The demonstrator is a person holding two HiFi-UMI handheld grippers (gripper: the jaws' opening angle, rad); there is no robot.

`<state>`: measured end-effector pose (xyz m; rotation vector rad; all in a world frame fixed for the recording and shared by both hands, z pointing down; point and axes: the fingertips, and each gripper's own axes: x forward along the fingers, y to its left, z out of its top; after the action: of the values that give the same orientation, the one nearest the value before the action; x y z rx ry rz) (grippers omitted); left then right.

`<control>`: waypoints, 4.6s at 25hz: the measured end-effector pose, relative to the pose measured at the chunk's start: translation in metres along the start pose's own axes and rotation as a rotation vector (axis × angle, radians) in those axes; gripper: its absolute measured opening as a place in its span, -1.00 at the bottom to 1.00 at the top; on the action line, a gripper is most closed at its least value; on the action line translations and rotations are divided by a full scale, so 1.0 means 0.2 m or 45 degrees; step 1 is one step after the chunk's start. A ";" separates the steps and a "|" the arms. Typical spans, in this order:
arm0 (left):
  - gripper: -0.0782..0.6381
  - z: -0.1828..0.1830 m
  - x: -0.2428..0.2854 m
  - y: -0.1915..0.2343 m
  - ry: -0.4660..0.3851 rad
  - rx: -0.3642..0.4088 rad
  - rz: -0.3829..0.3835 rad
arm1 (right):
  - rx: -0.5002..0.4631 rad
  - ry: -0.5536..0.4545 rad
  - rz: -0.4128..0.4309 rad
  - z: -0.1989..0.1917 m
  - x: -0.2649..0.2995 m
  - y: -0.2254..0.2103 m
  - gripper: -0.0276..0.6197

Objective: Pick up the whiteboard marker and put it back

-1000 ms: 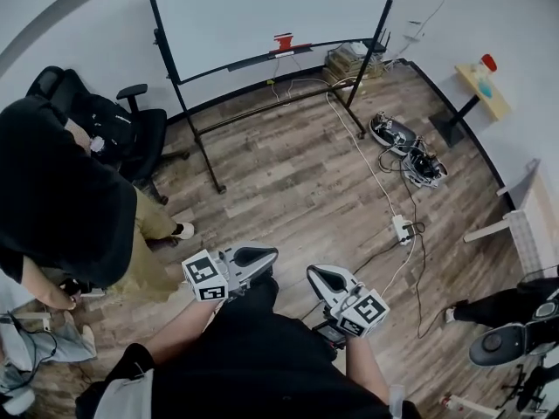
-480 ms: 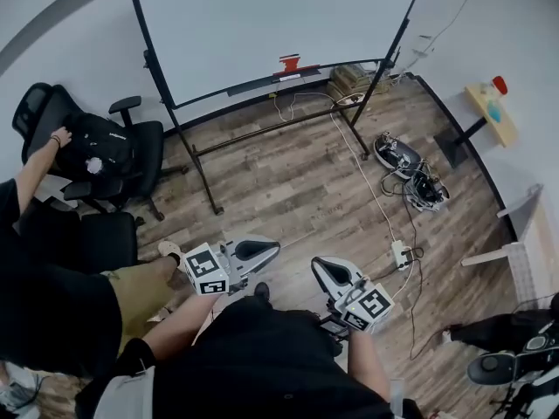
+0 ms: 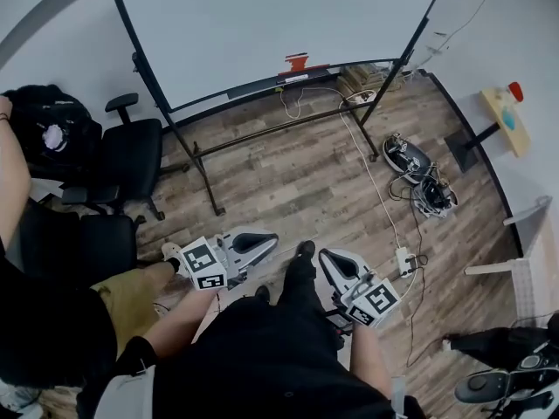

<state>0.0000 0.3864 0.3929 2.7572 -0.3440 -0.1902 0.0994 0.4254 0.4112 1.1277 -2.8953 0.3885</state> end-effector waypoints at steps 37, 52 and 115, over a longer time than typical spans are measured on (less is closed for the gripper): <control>-0.75 0.42 0.93 1.39 -0.034 0.003 0.346 | -0.044 0.120 0.356 0.41 0.78 -1.68 -0.86; -0.75 0.72 0.94 2.08 -0.042 0.010 0.275 | -0.111 0.176 0.366 0.61 1.52 -1.98 -0.86; -0.75 0.58 0.80 2.80 -0.095 -0.033 0.618 | -0.863 0.924 0.726 -0.05 2.36 -2.45 -0.66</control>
<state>0.0147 -0.2013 0.4737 2.5523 -1.0014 -0.1681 0.0760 -0.2334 0.5785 0.0232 -2.3041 -0.1700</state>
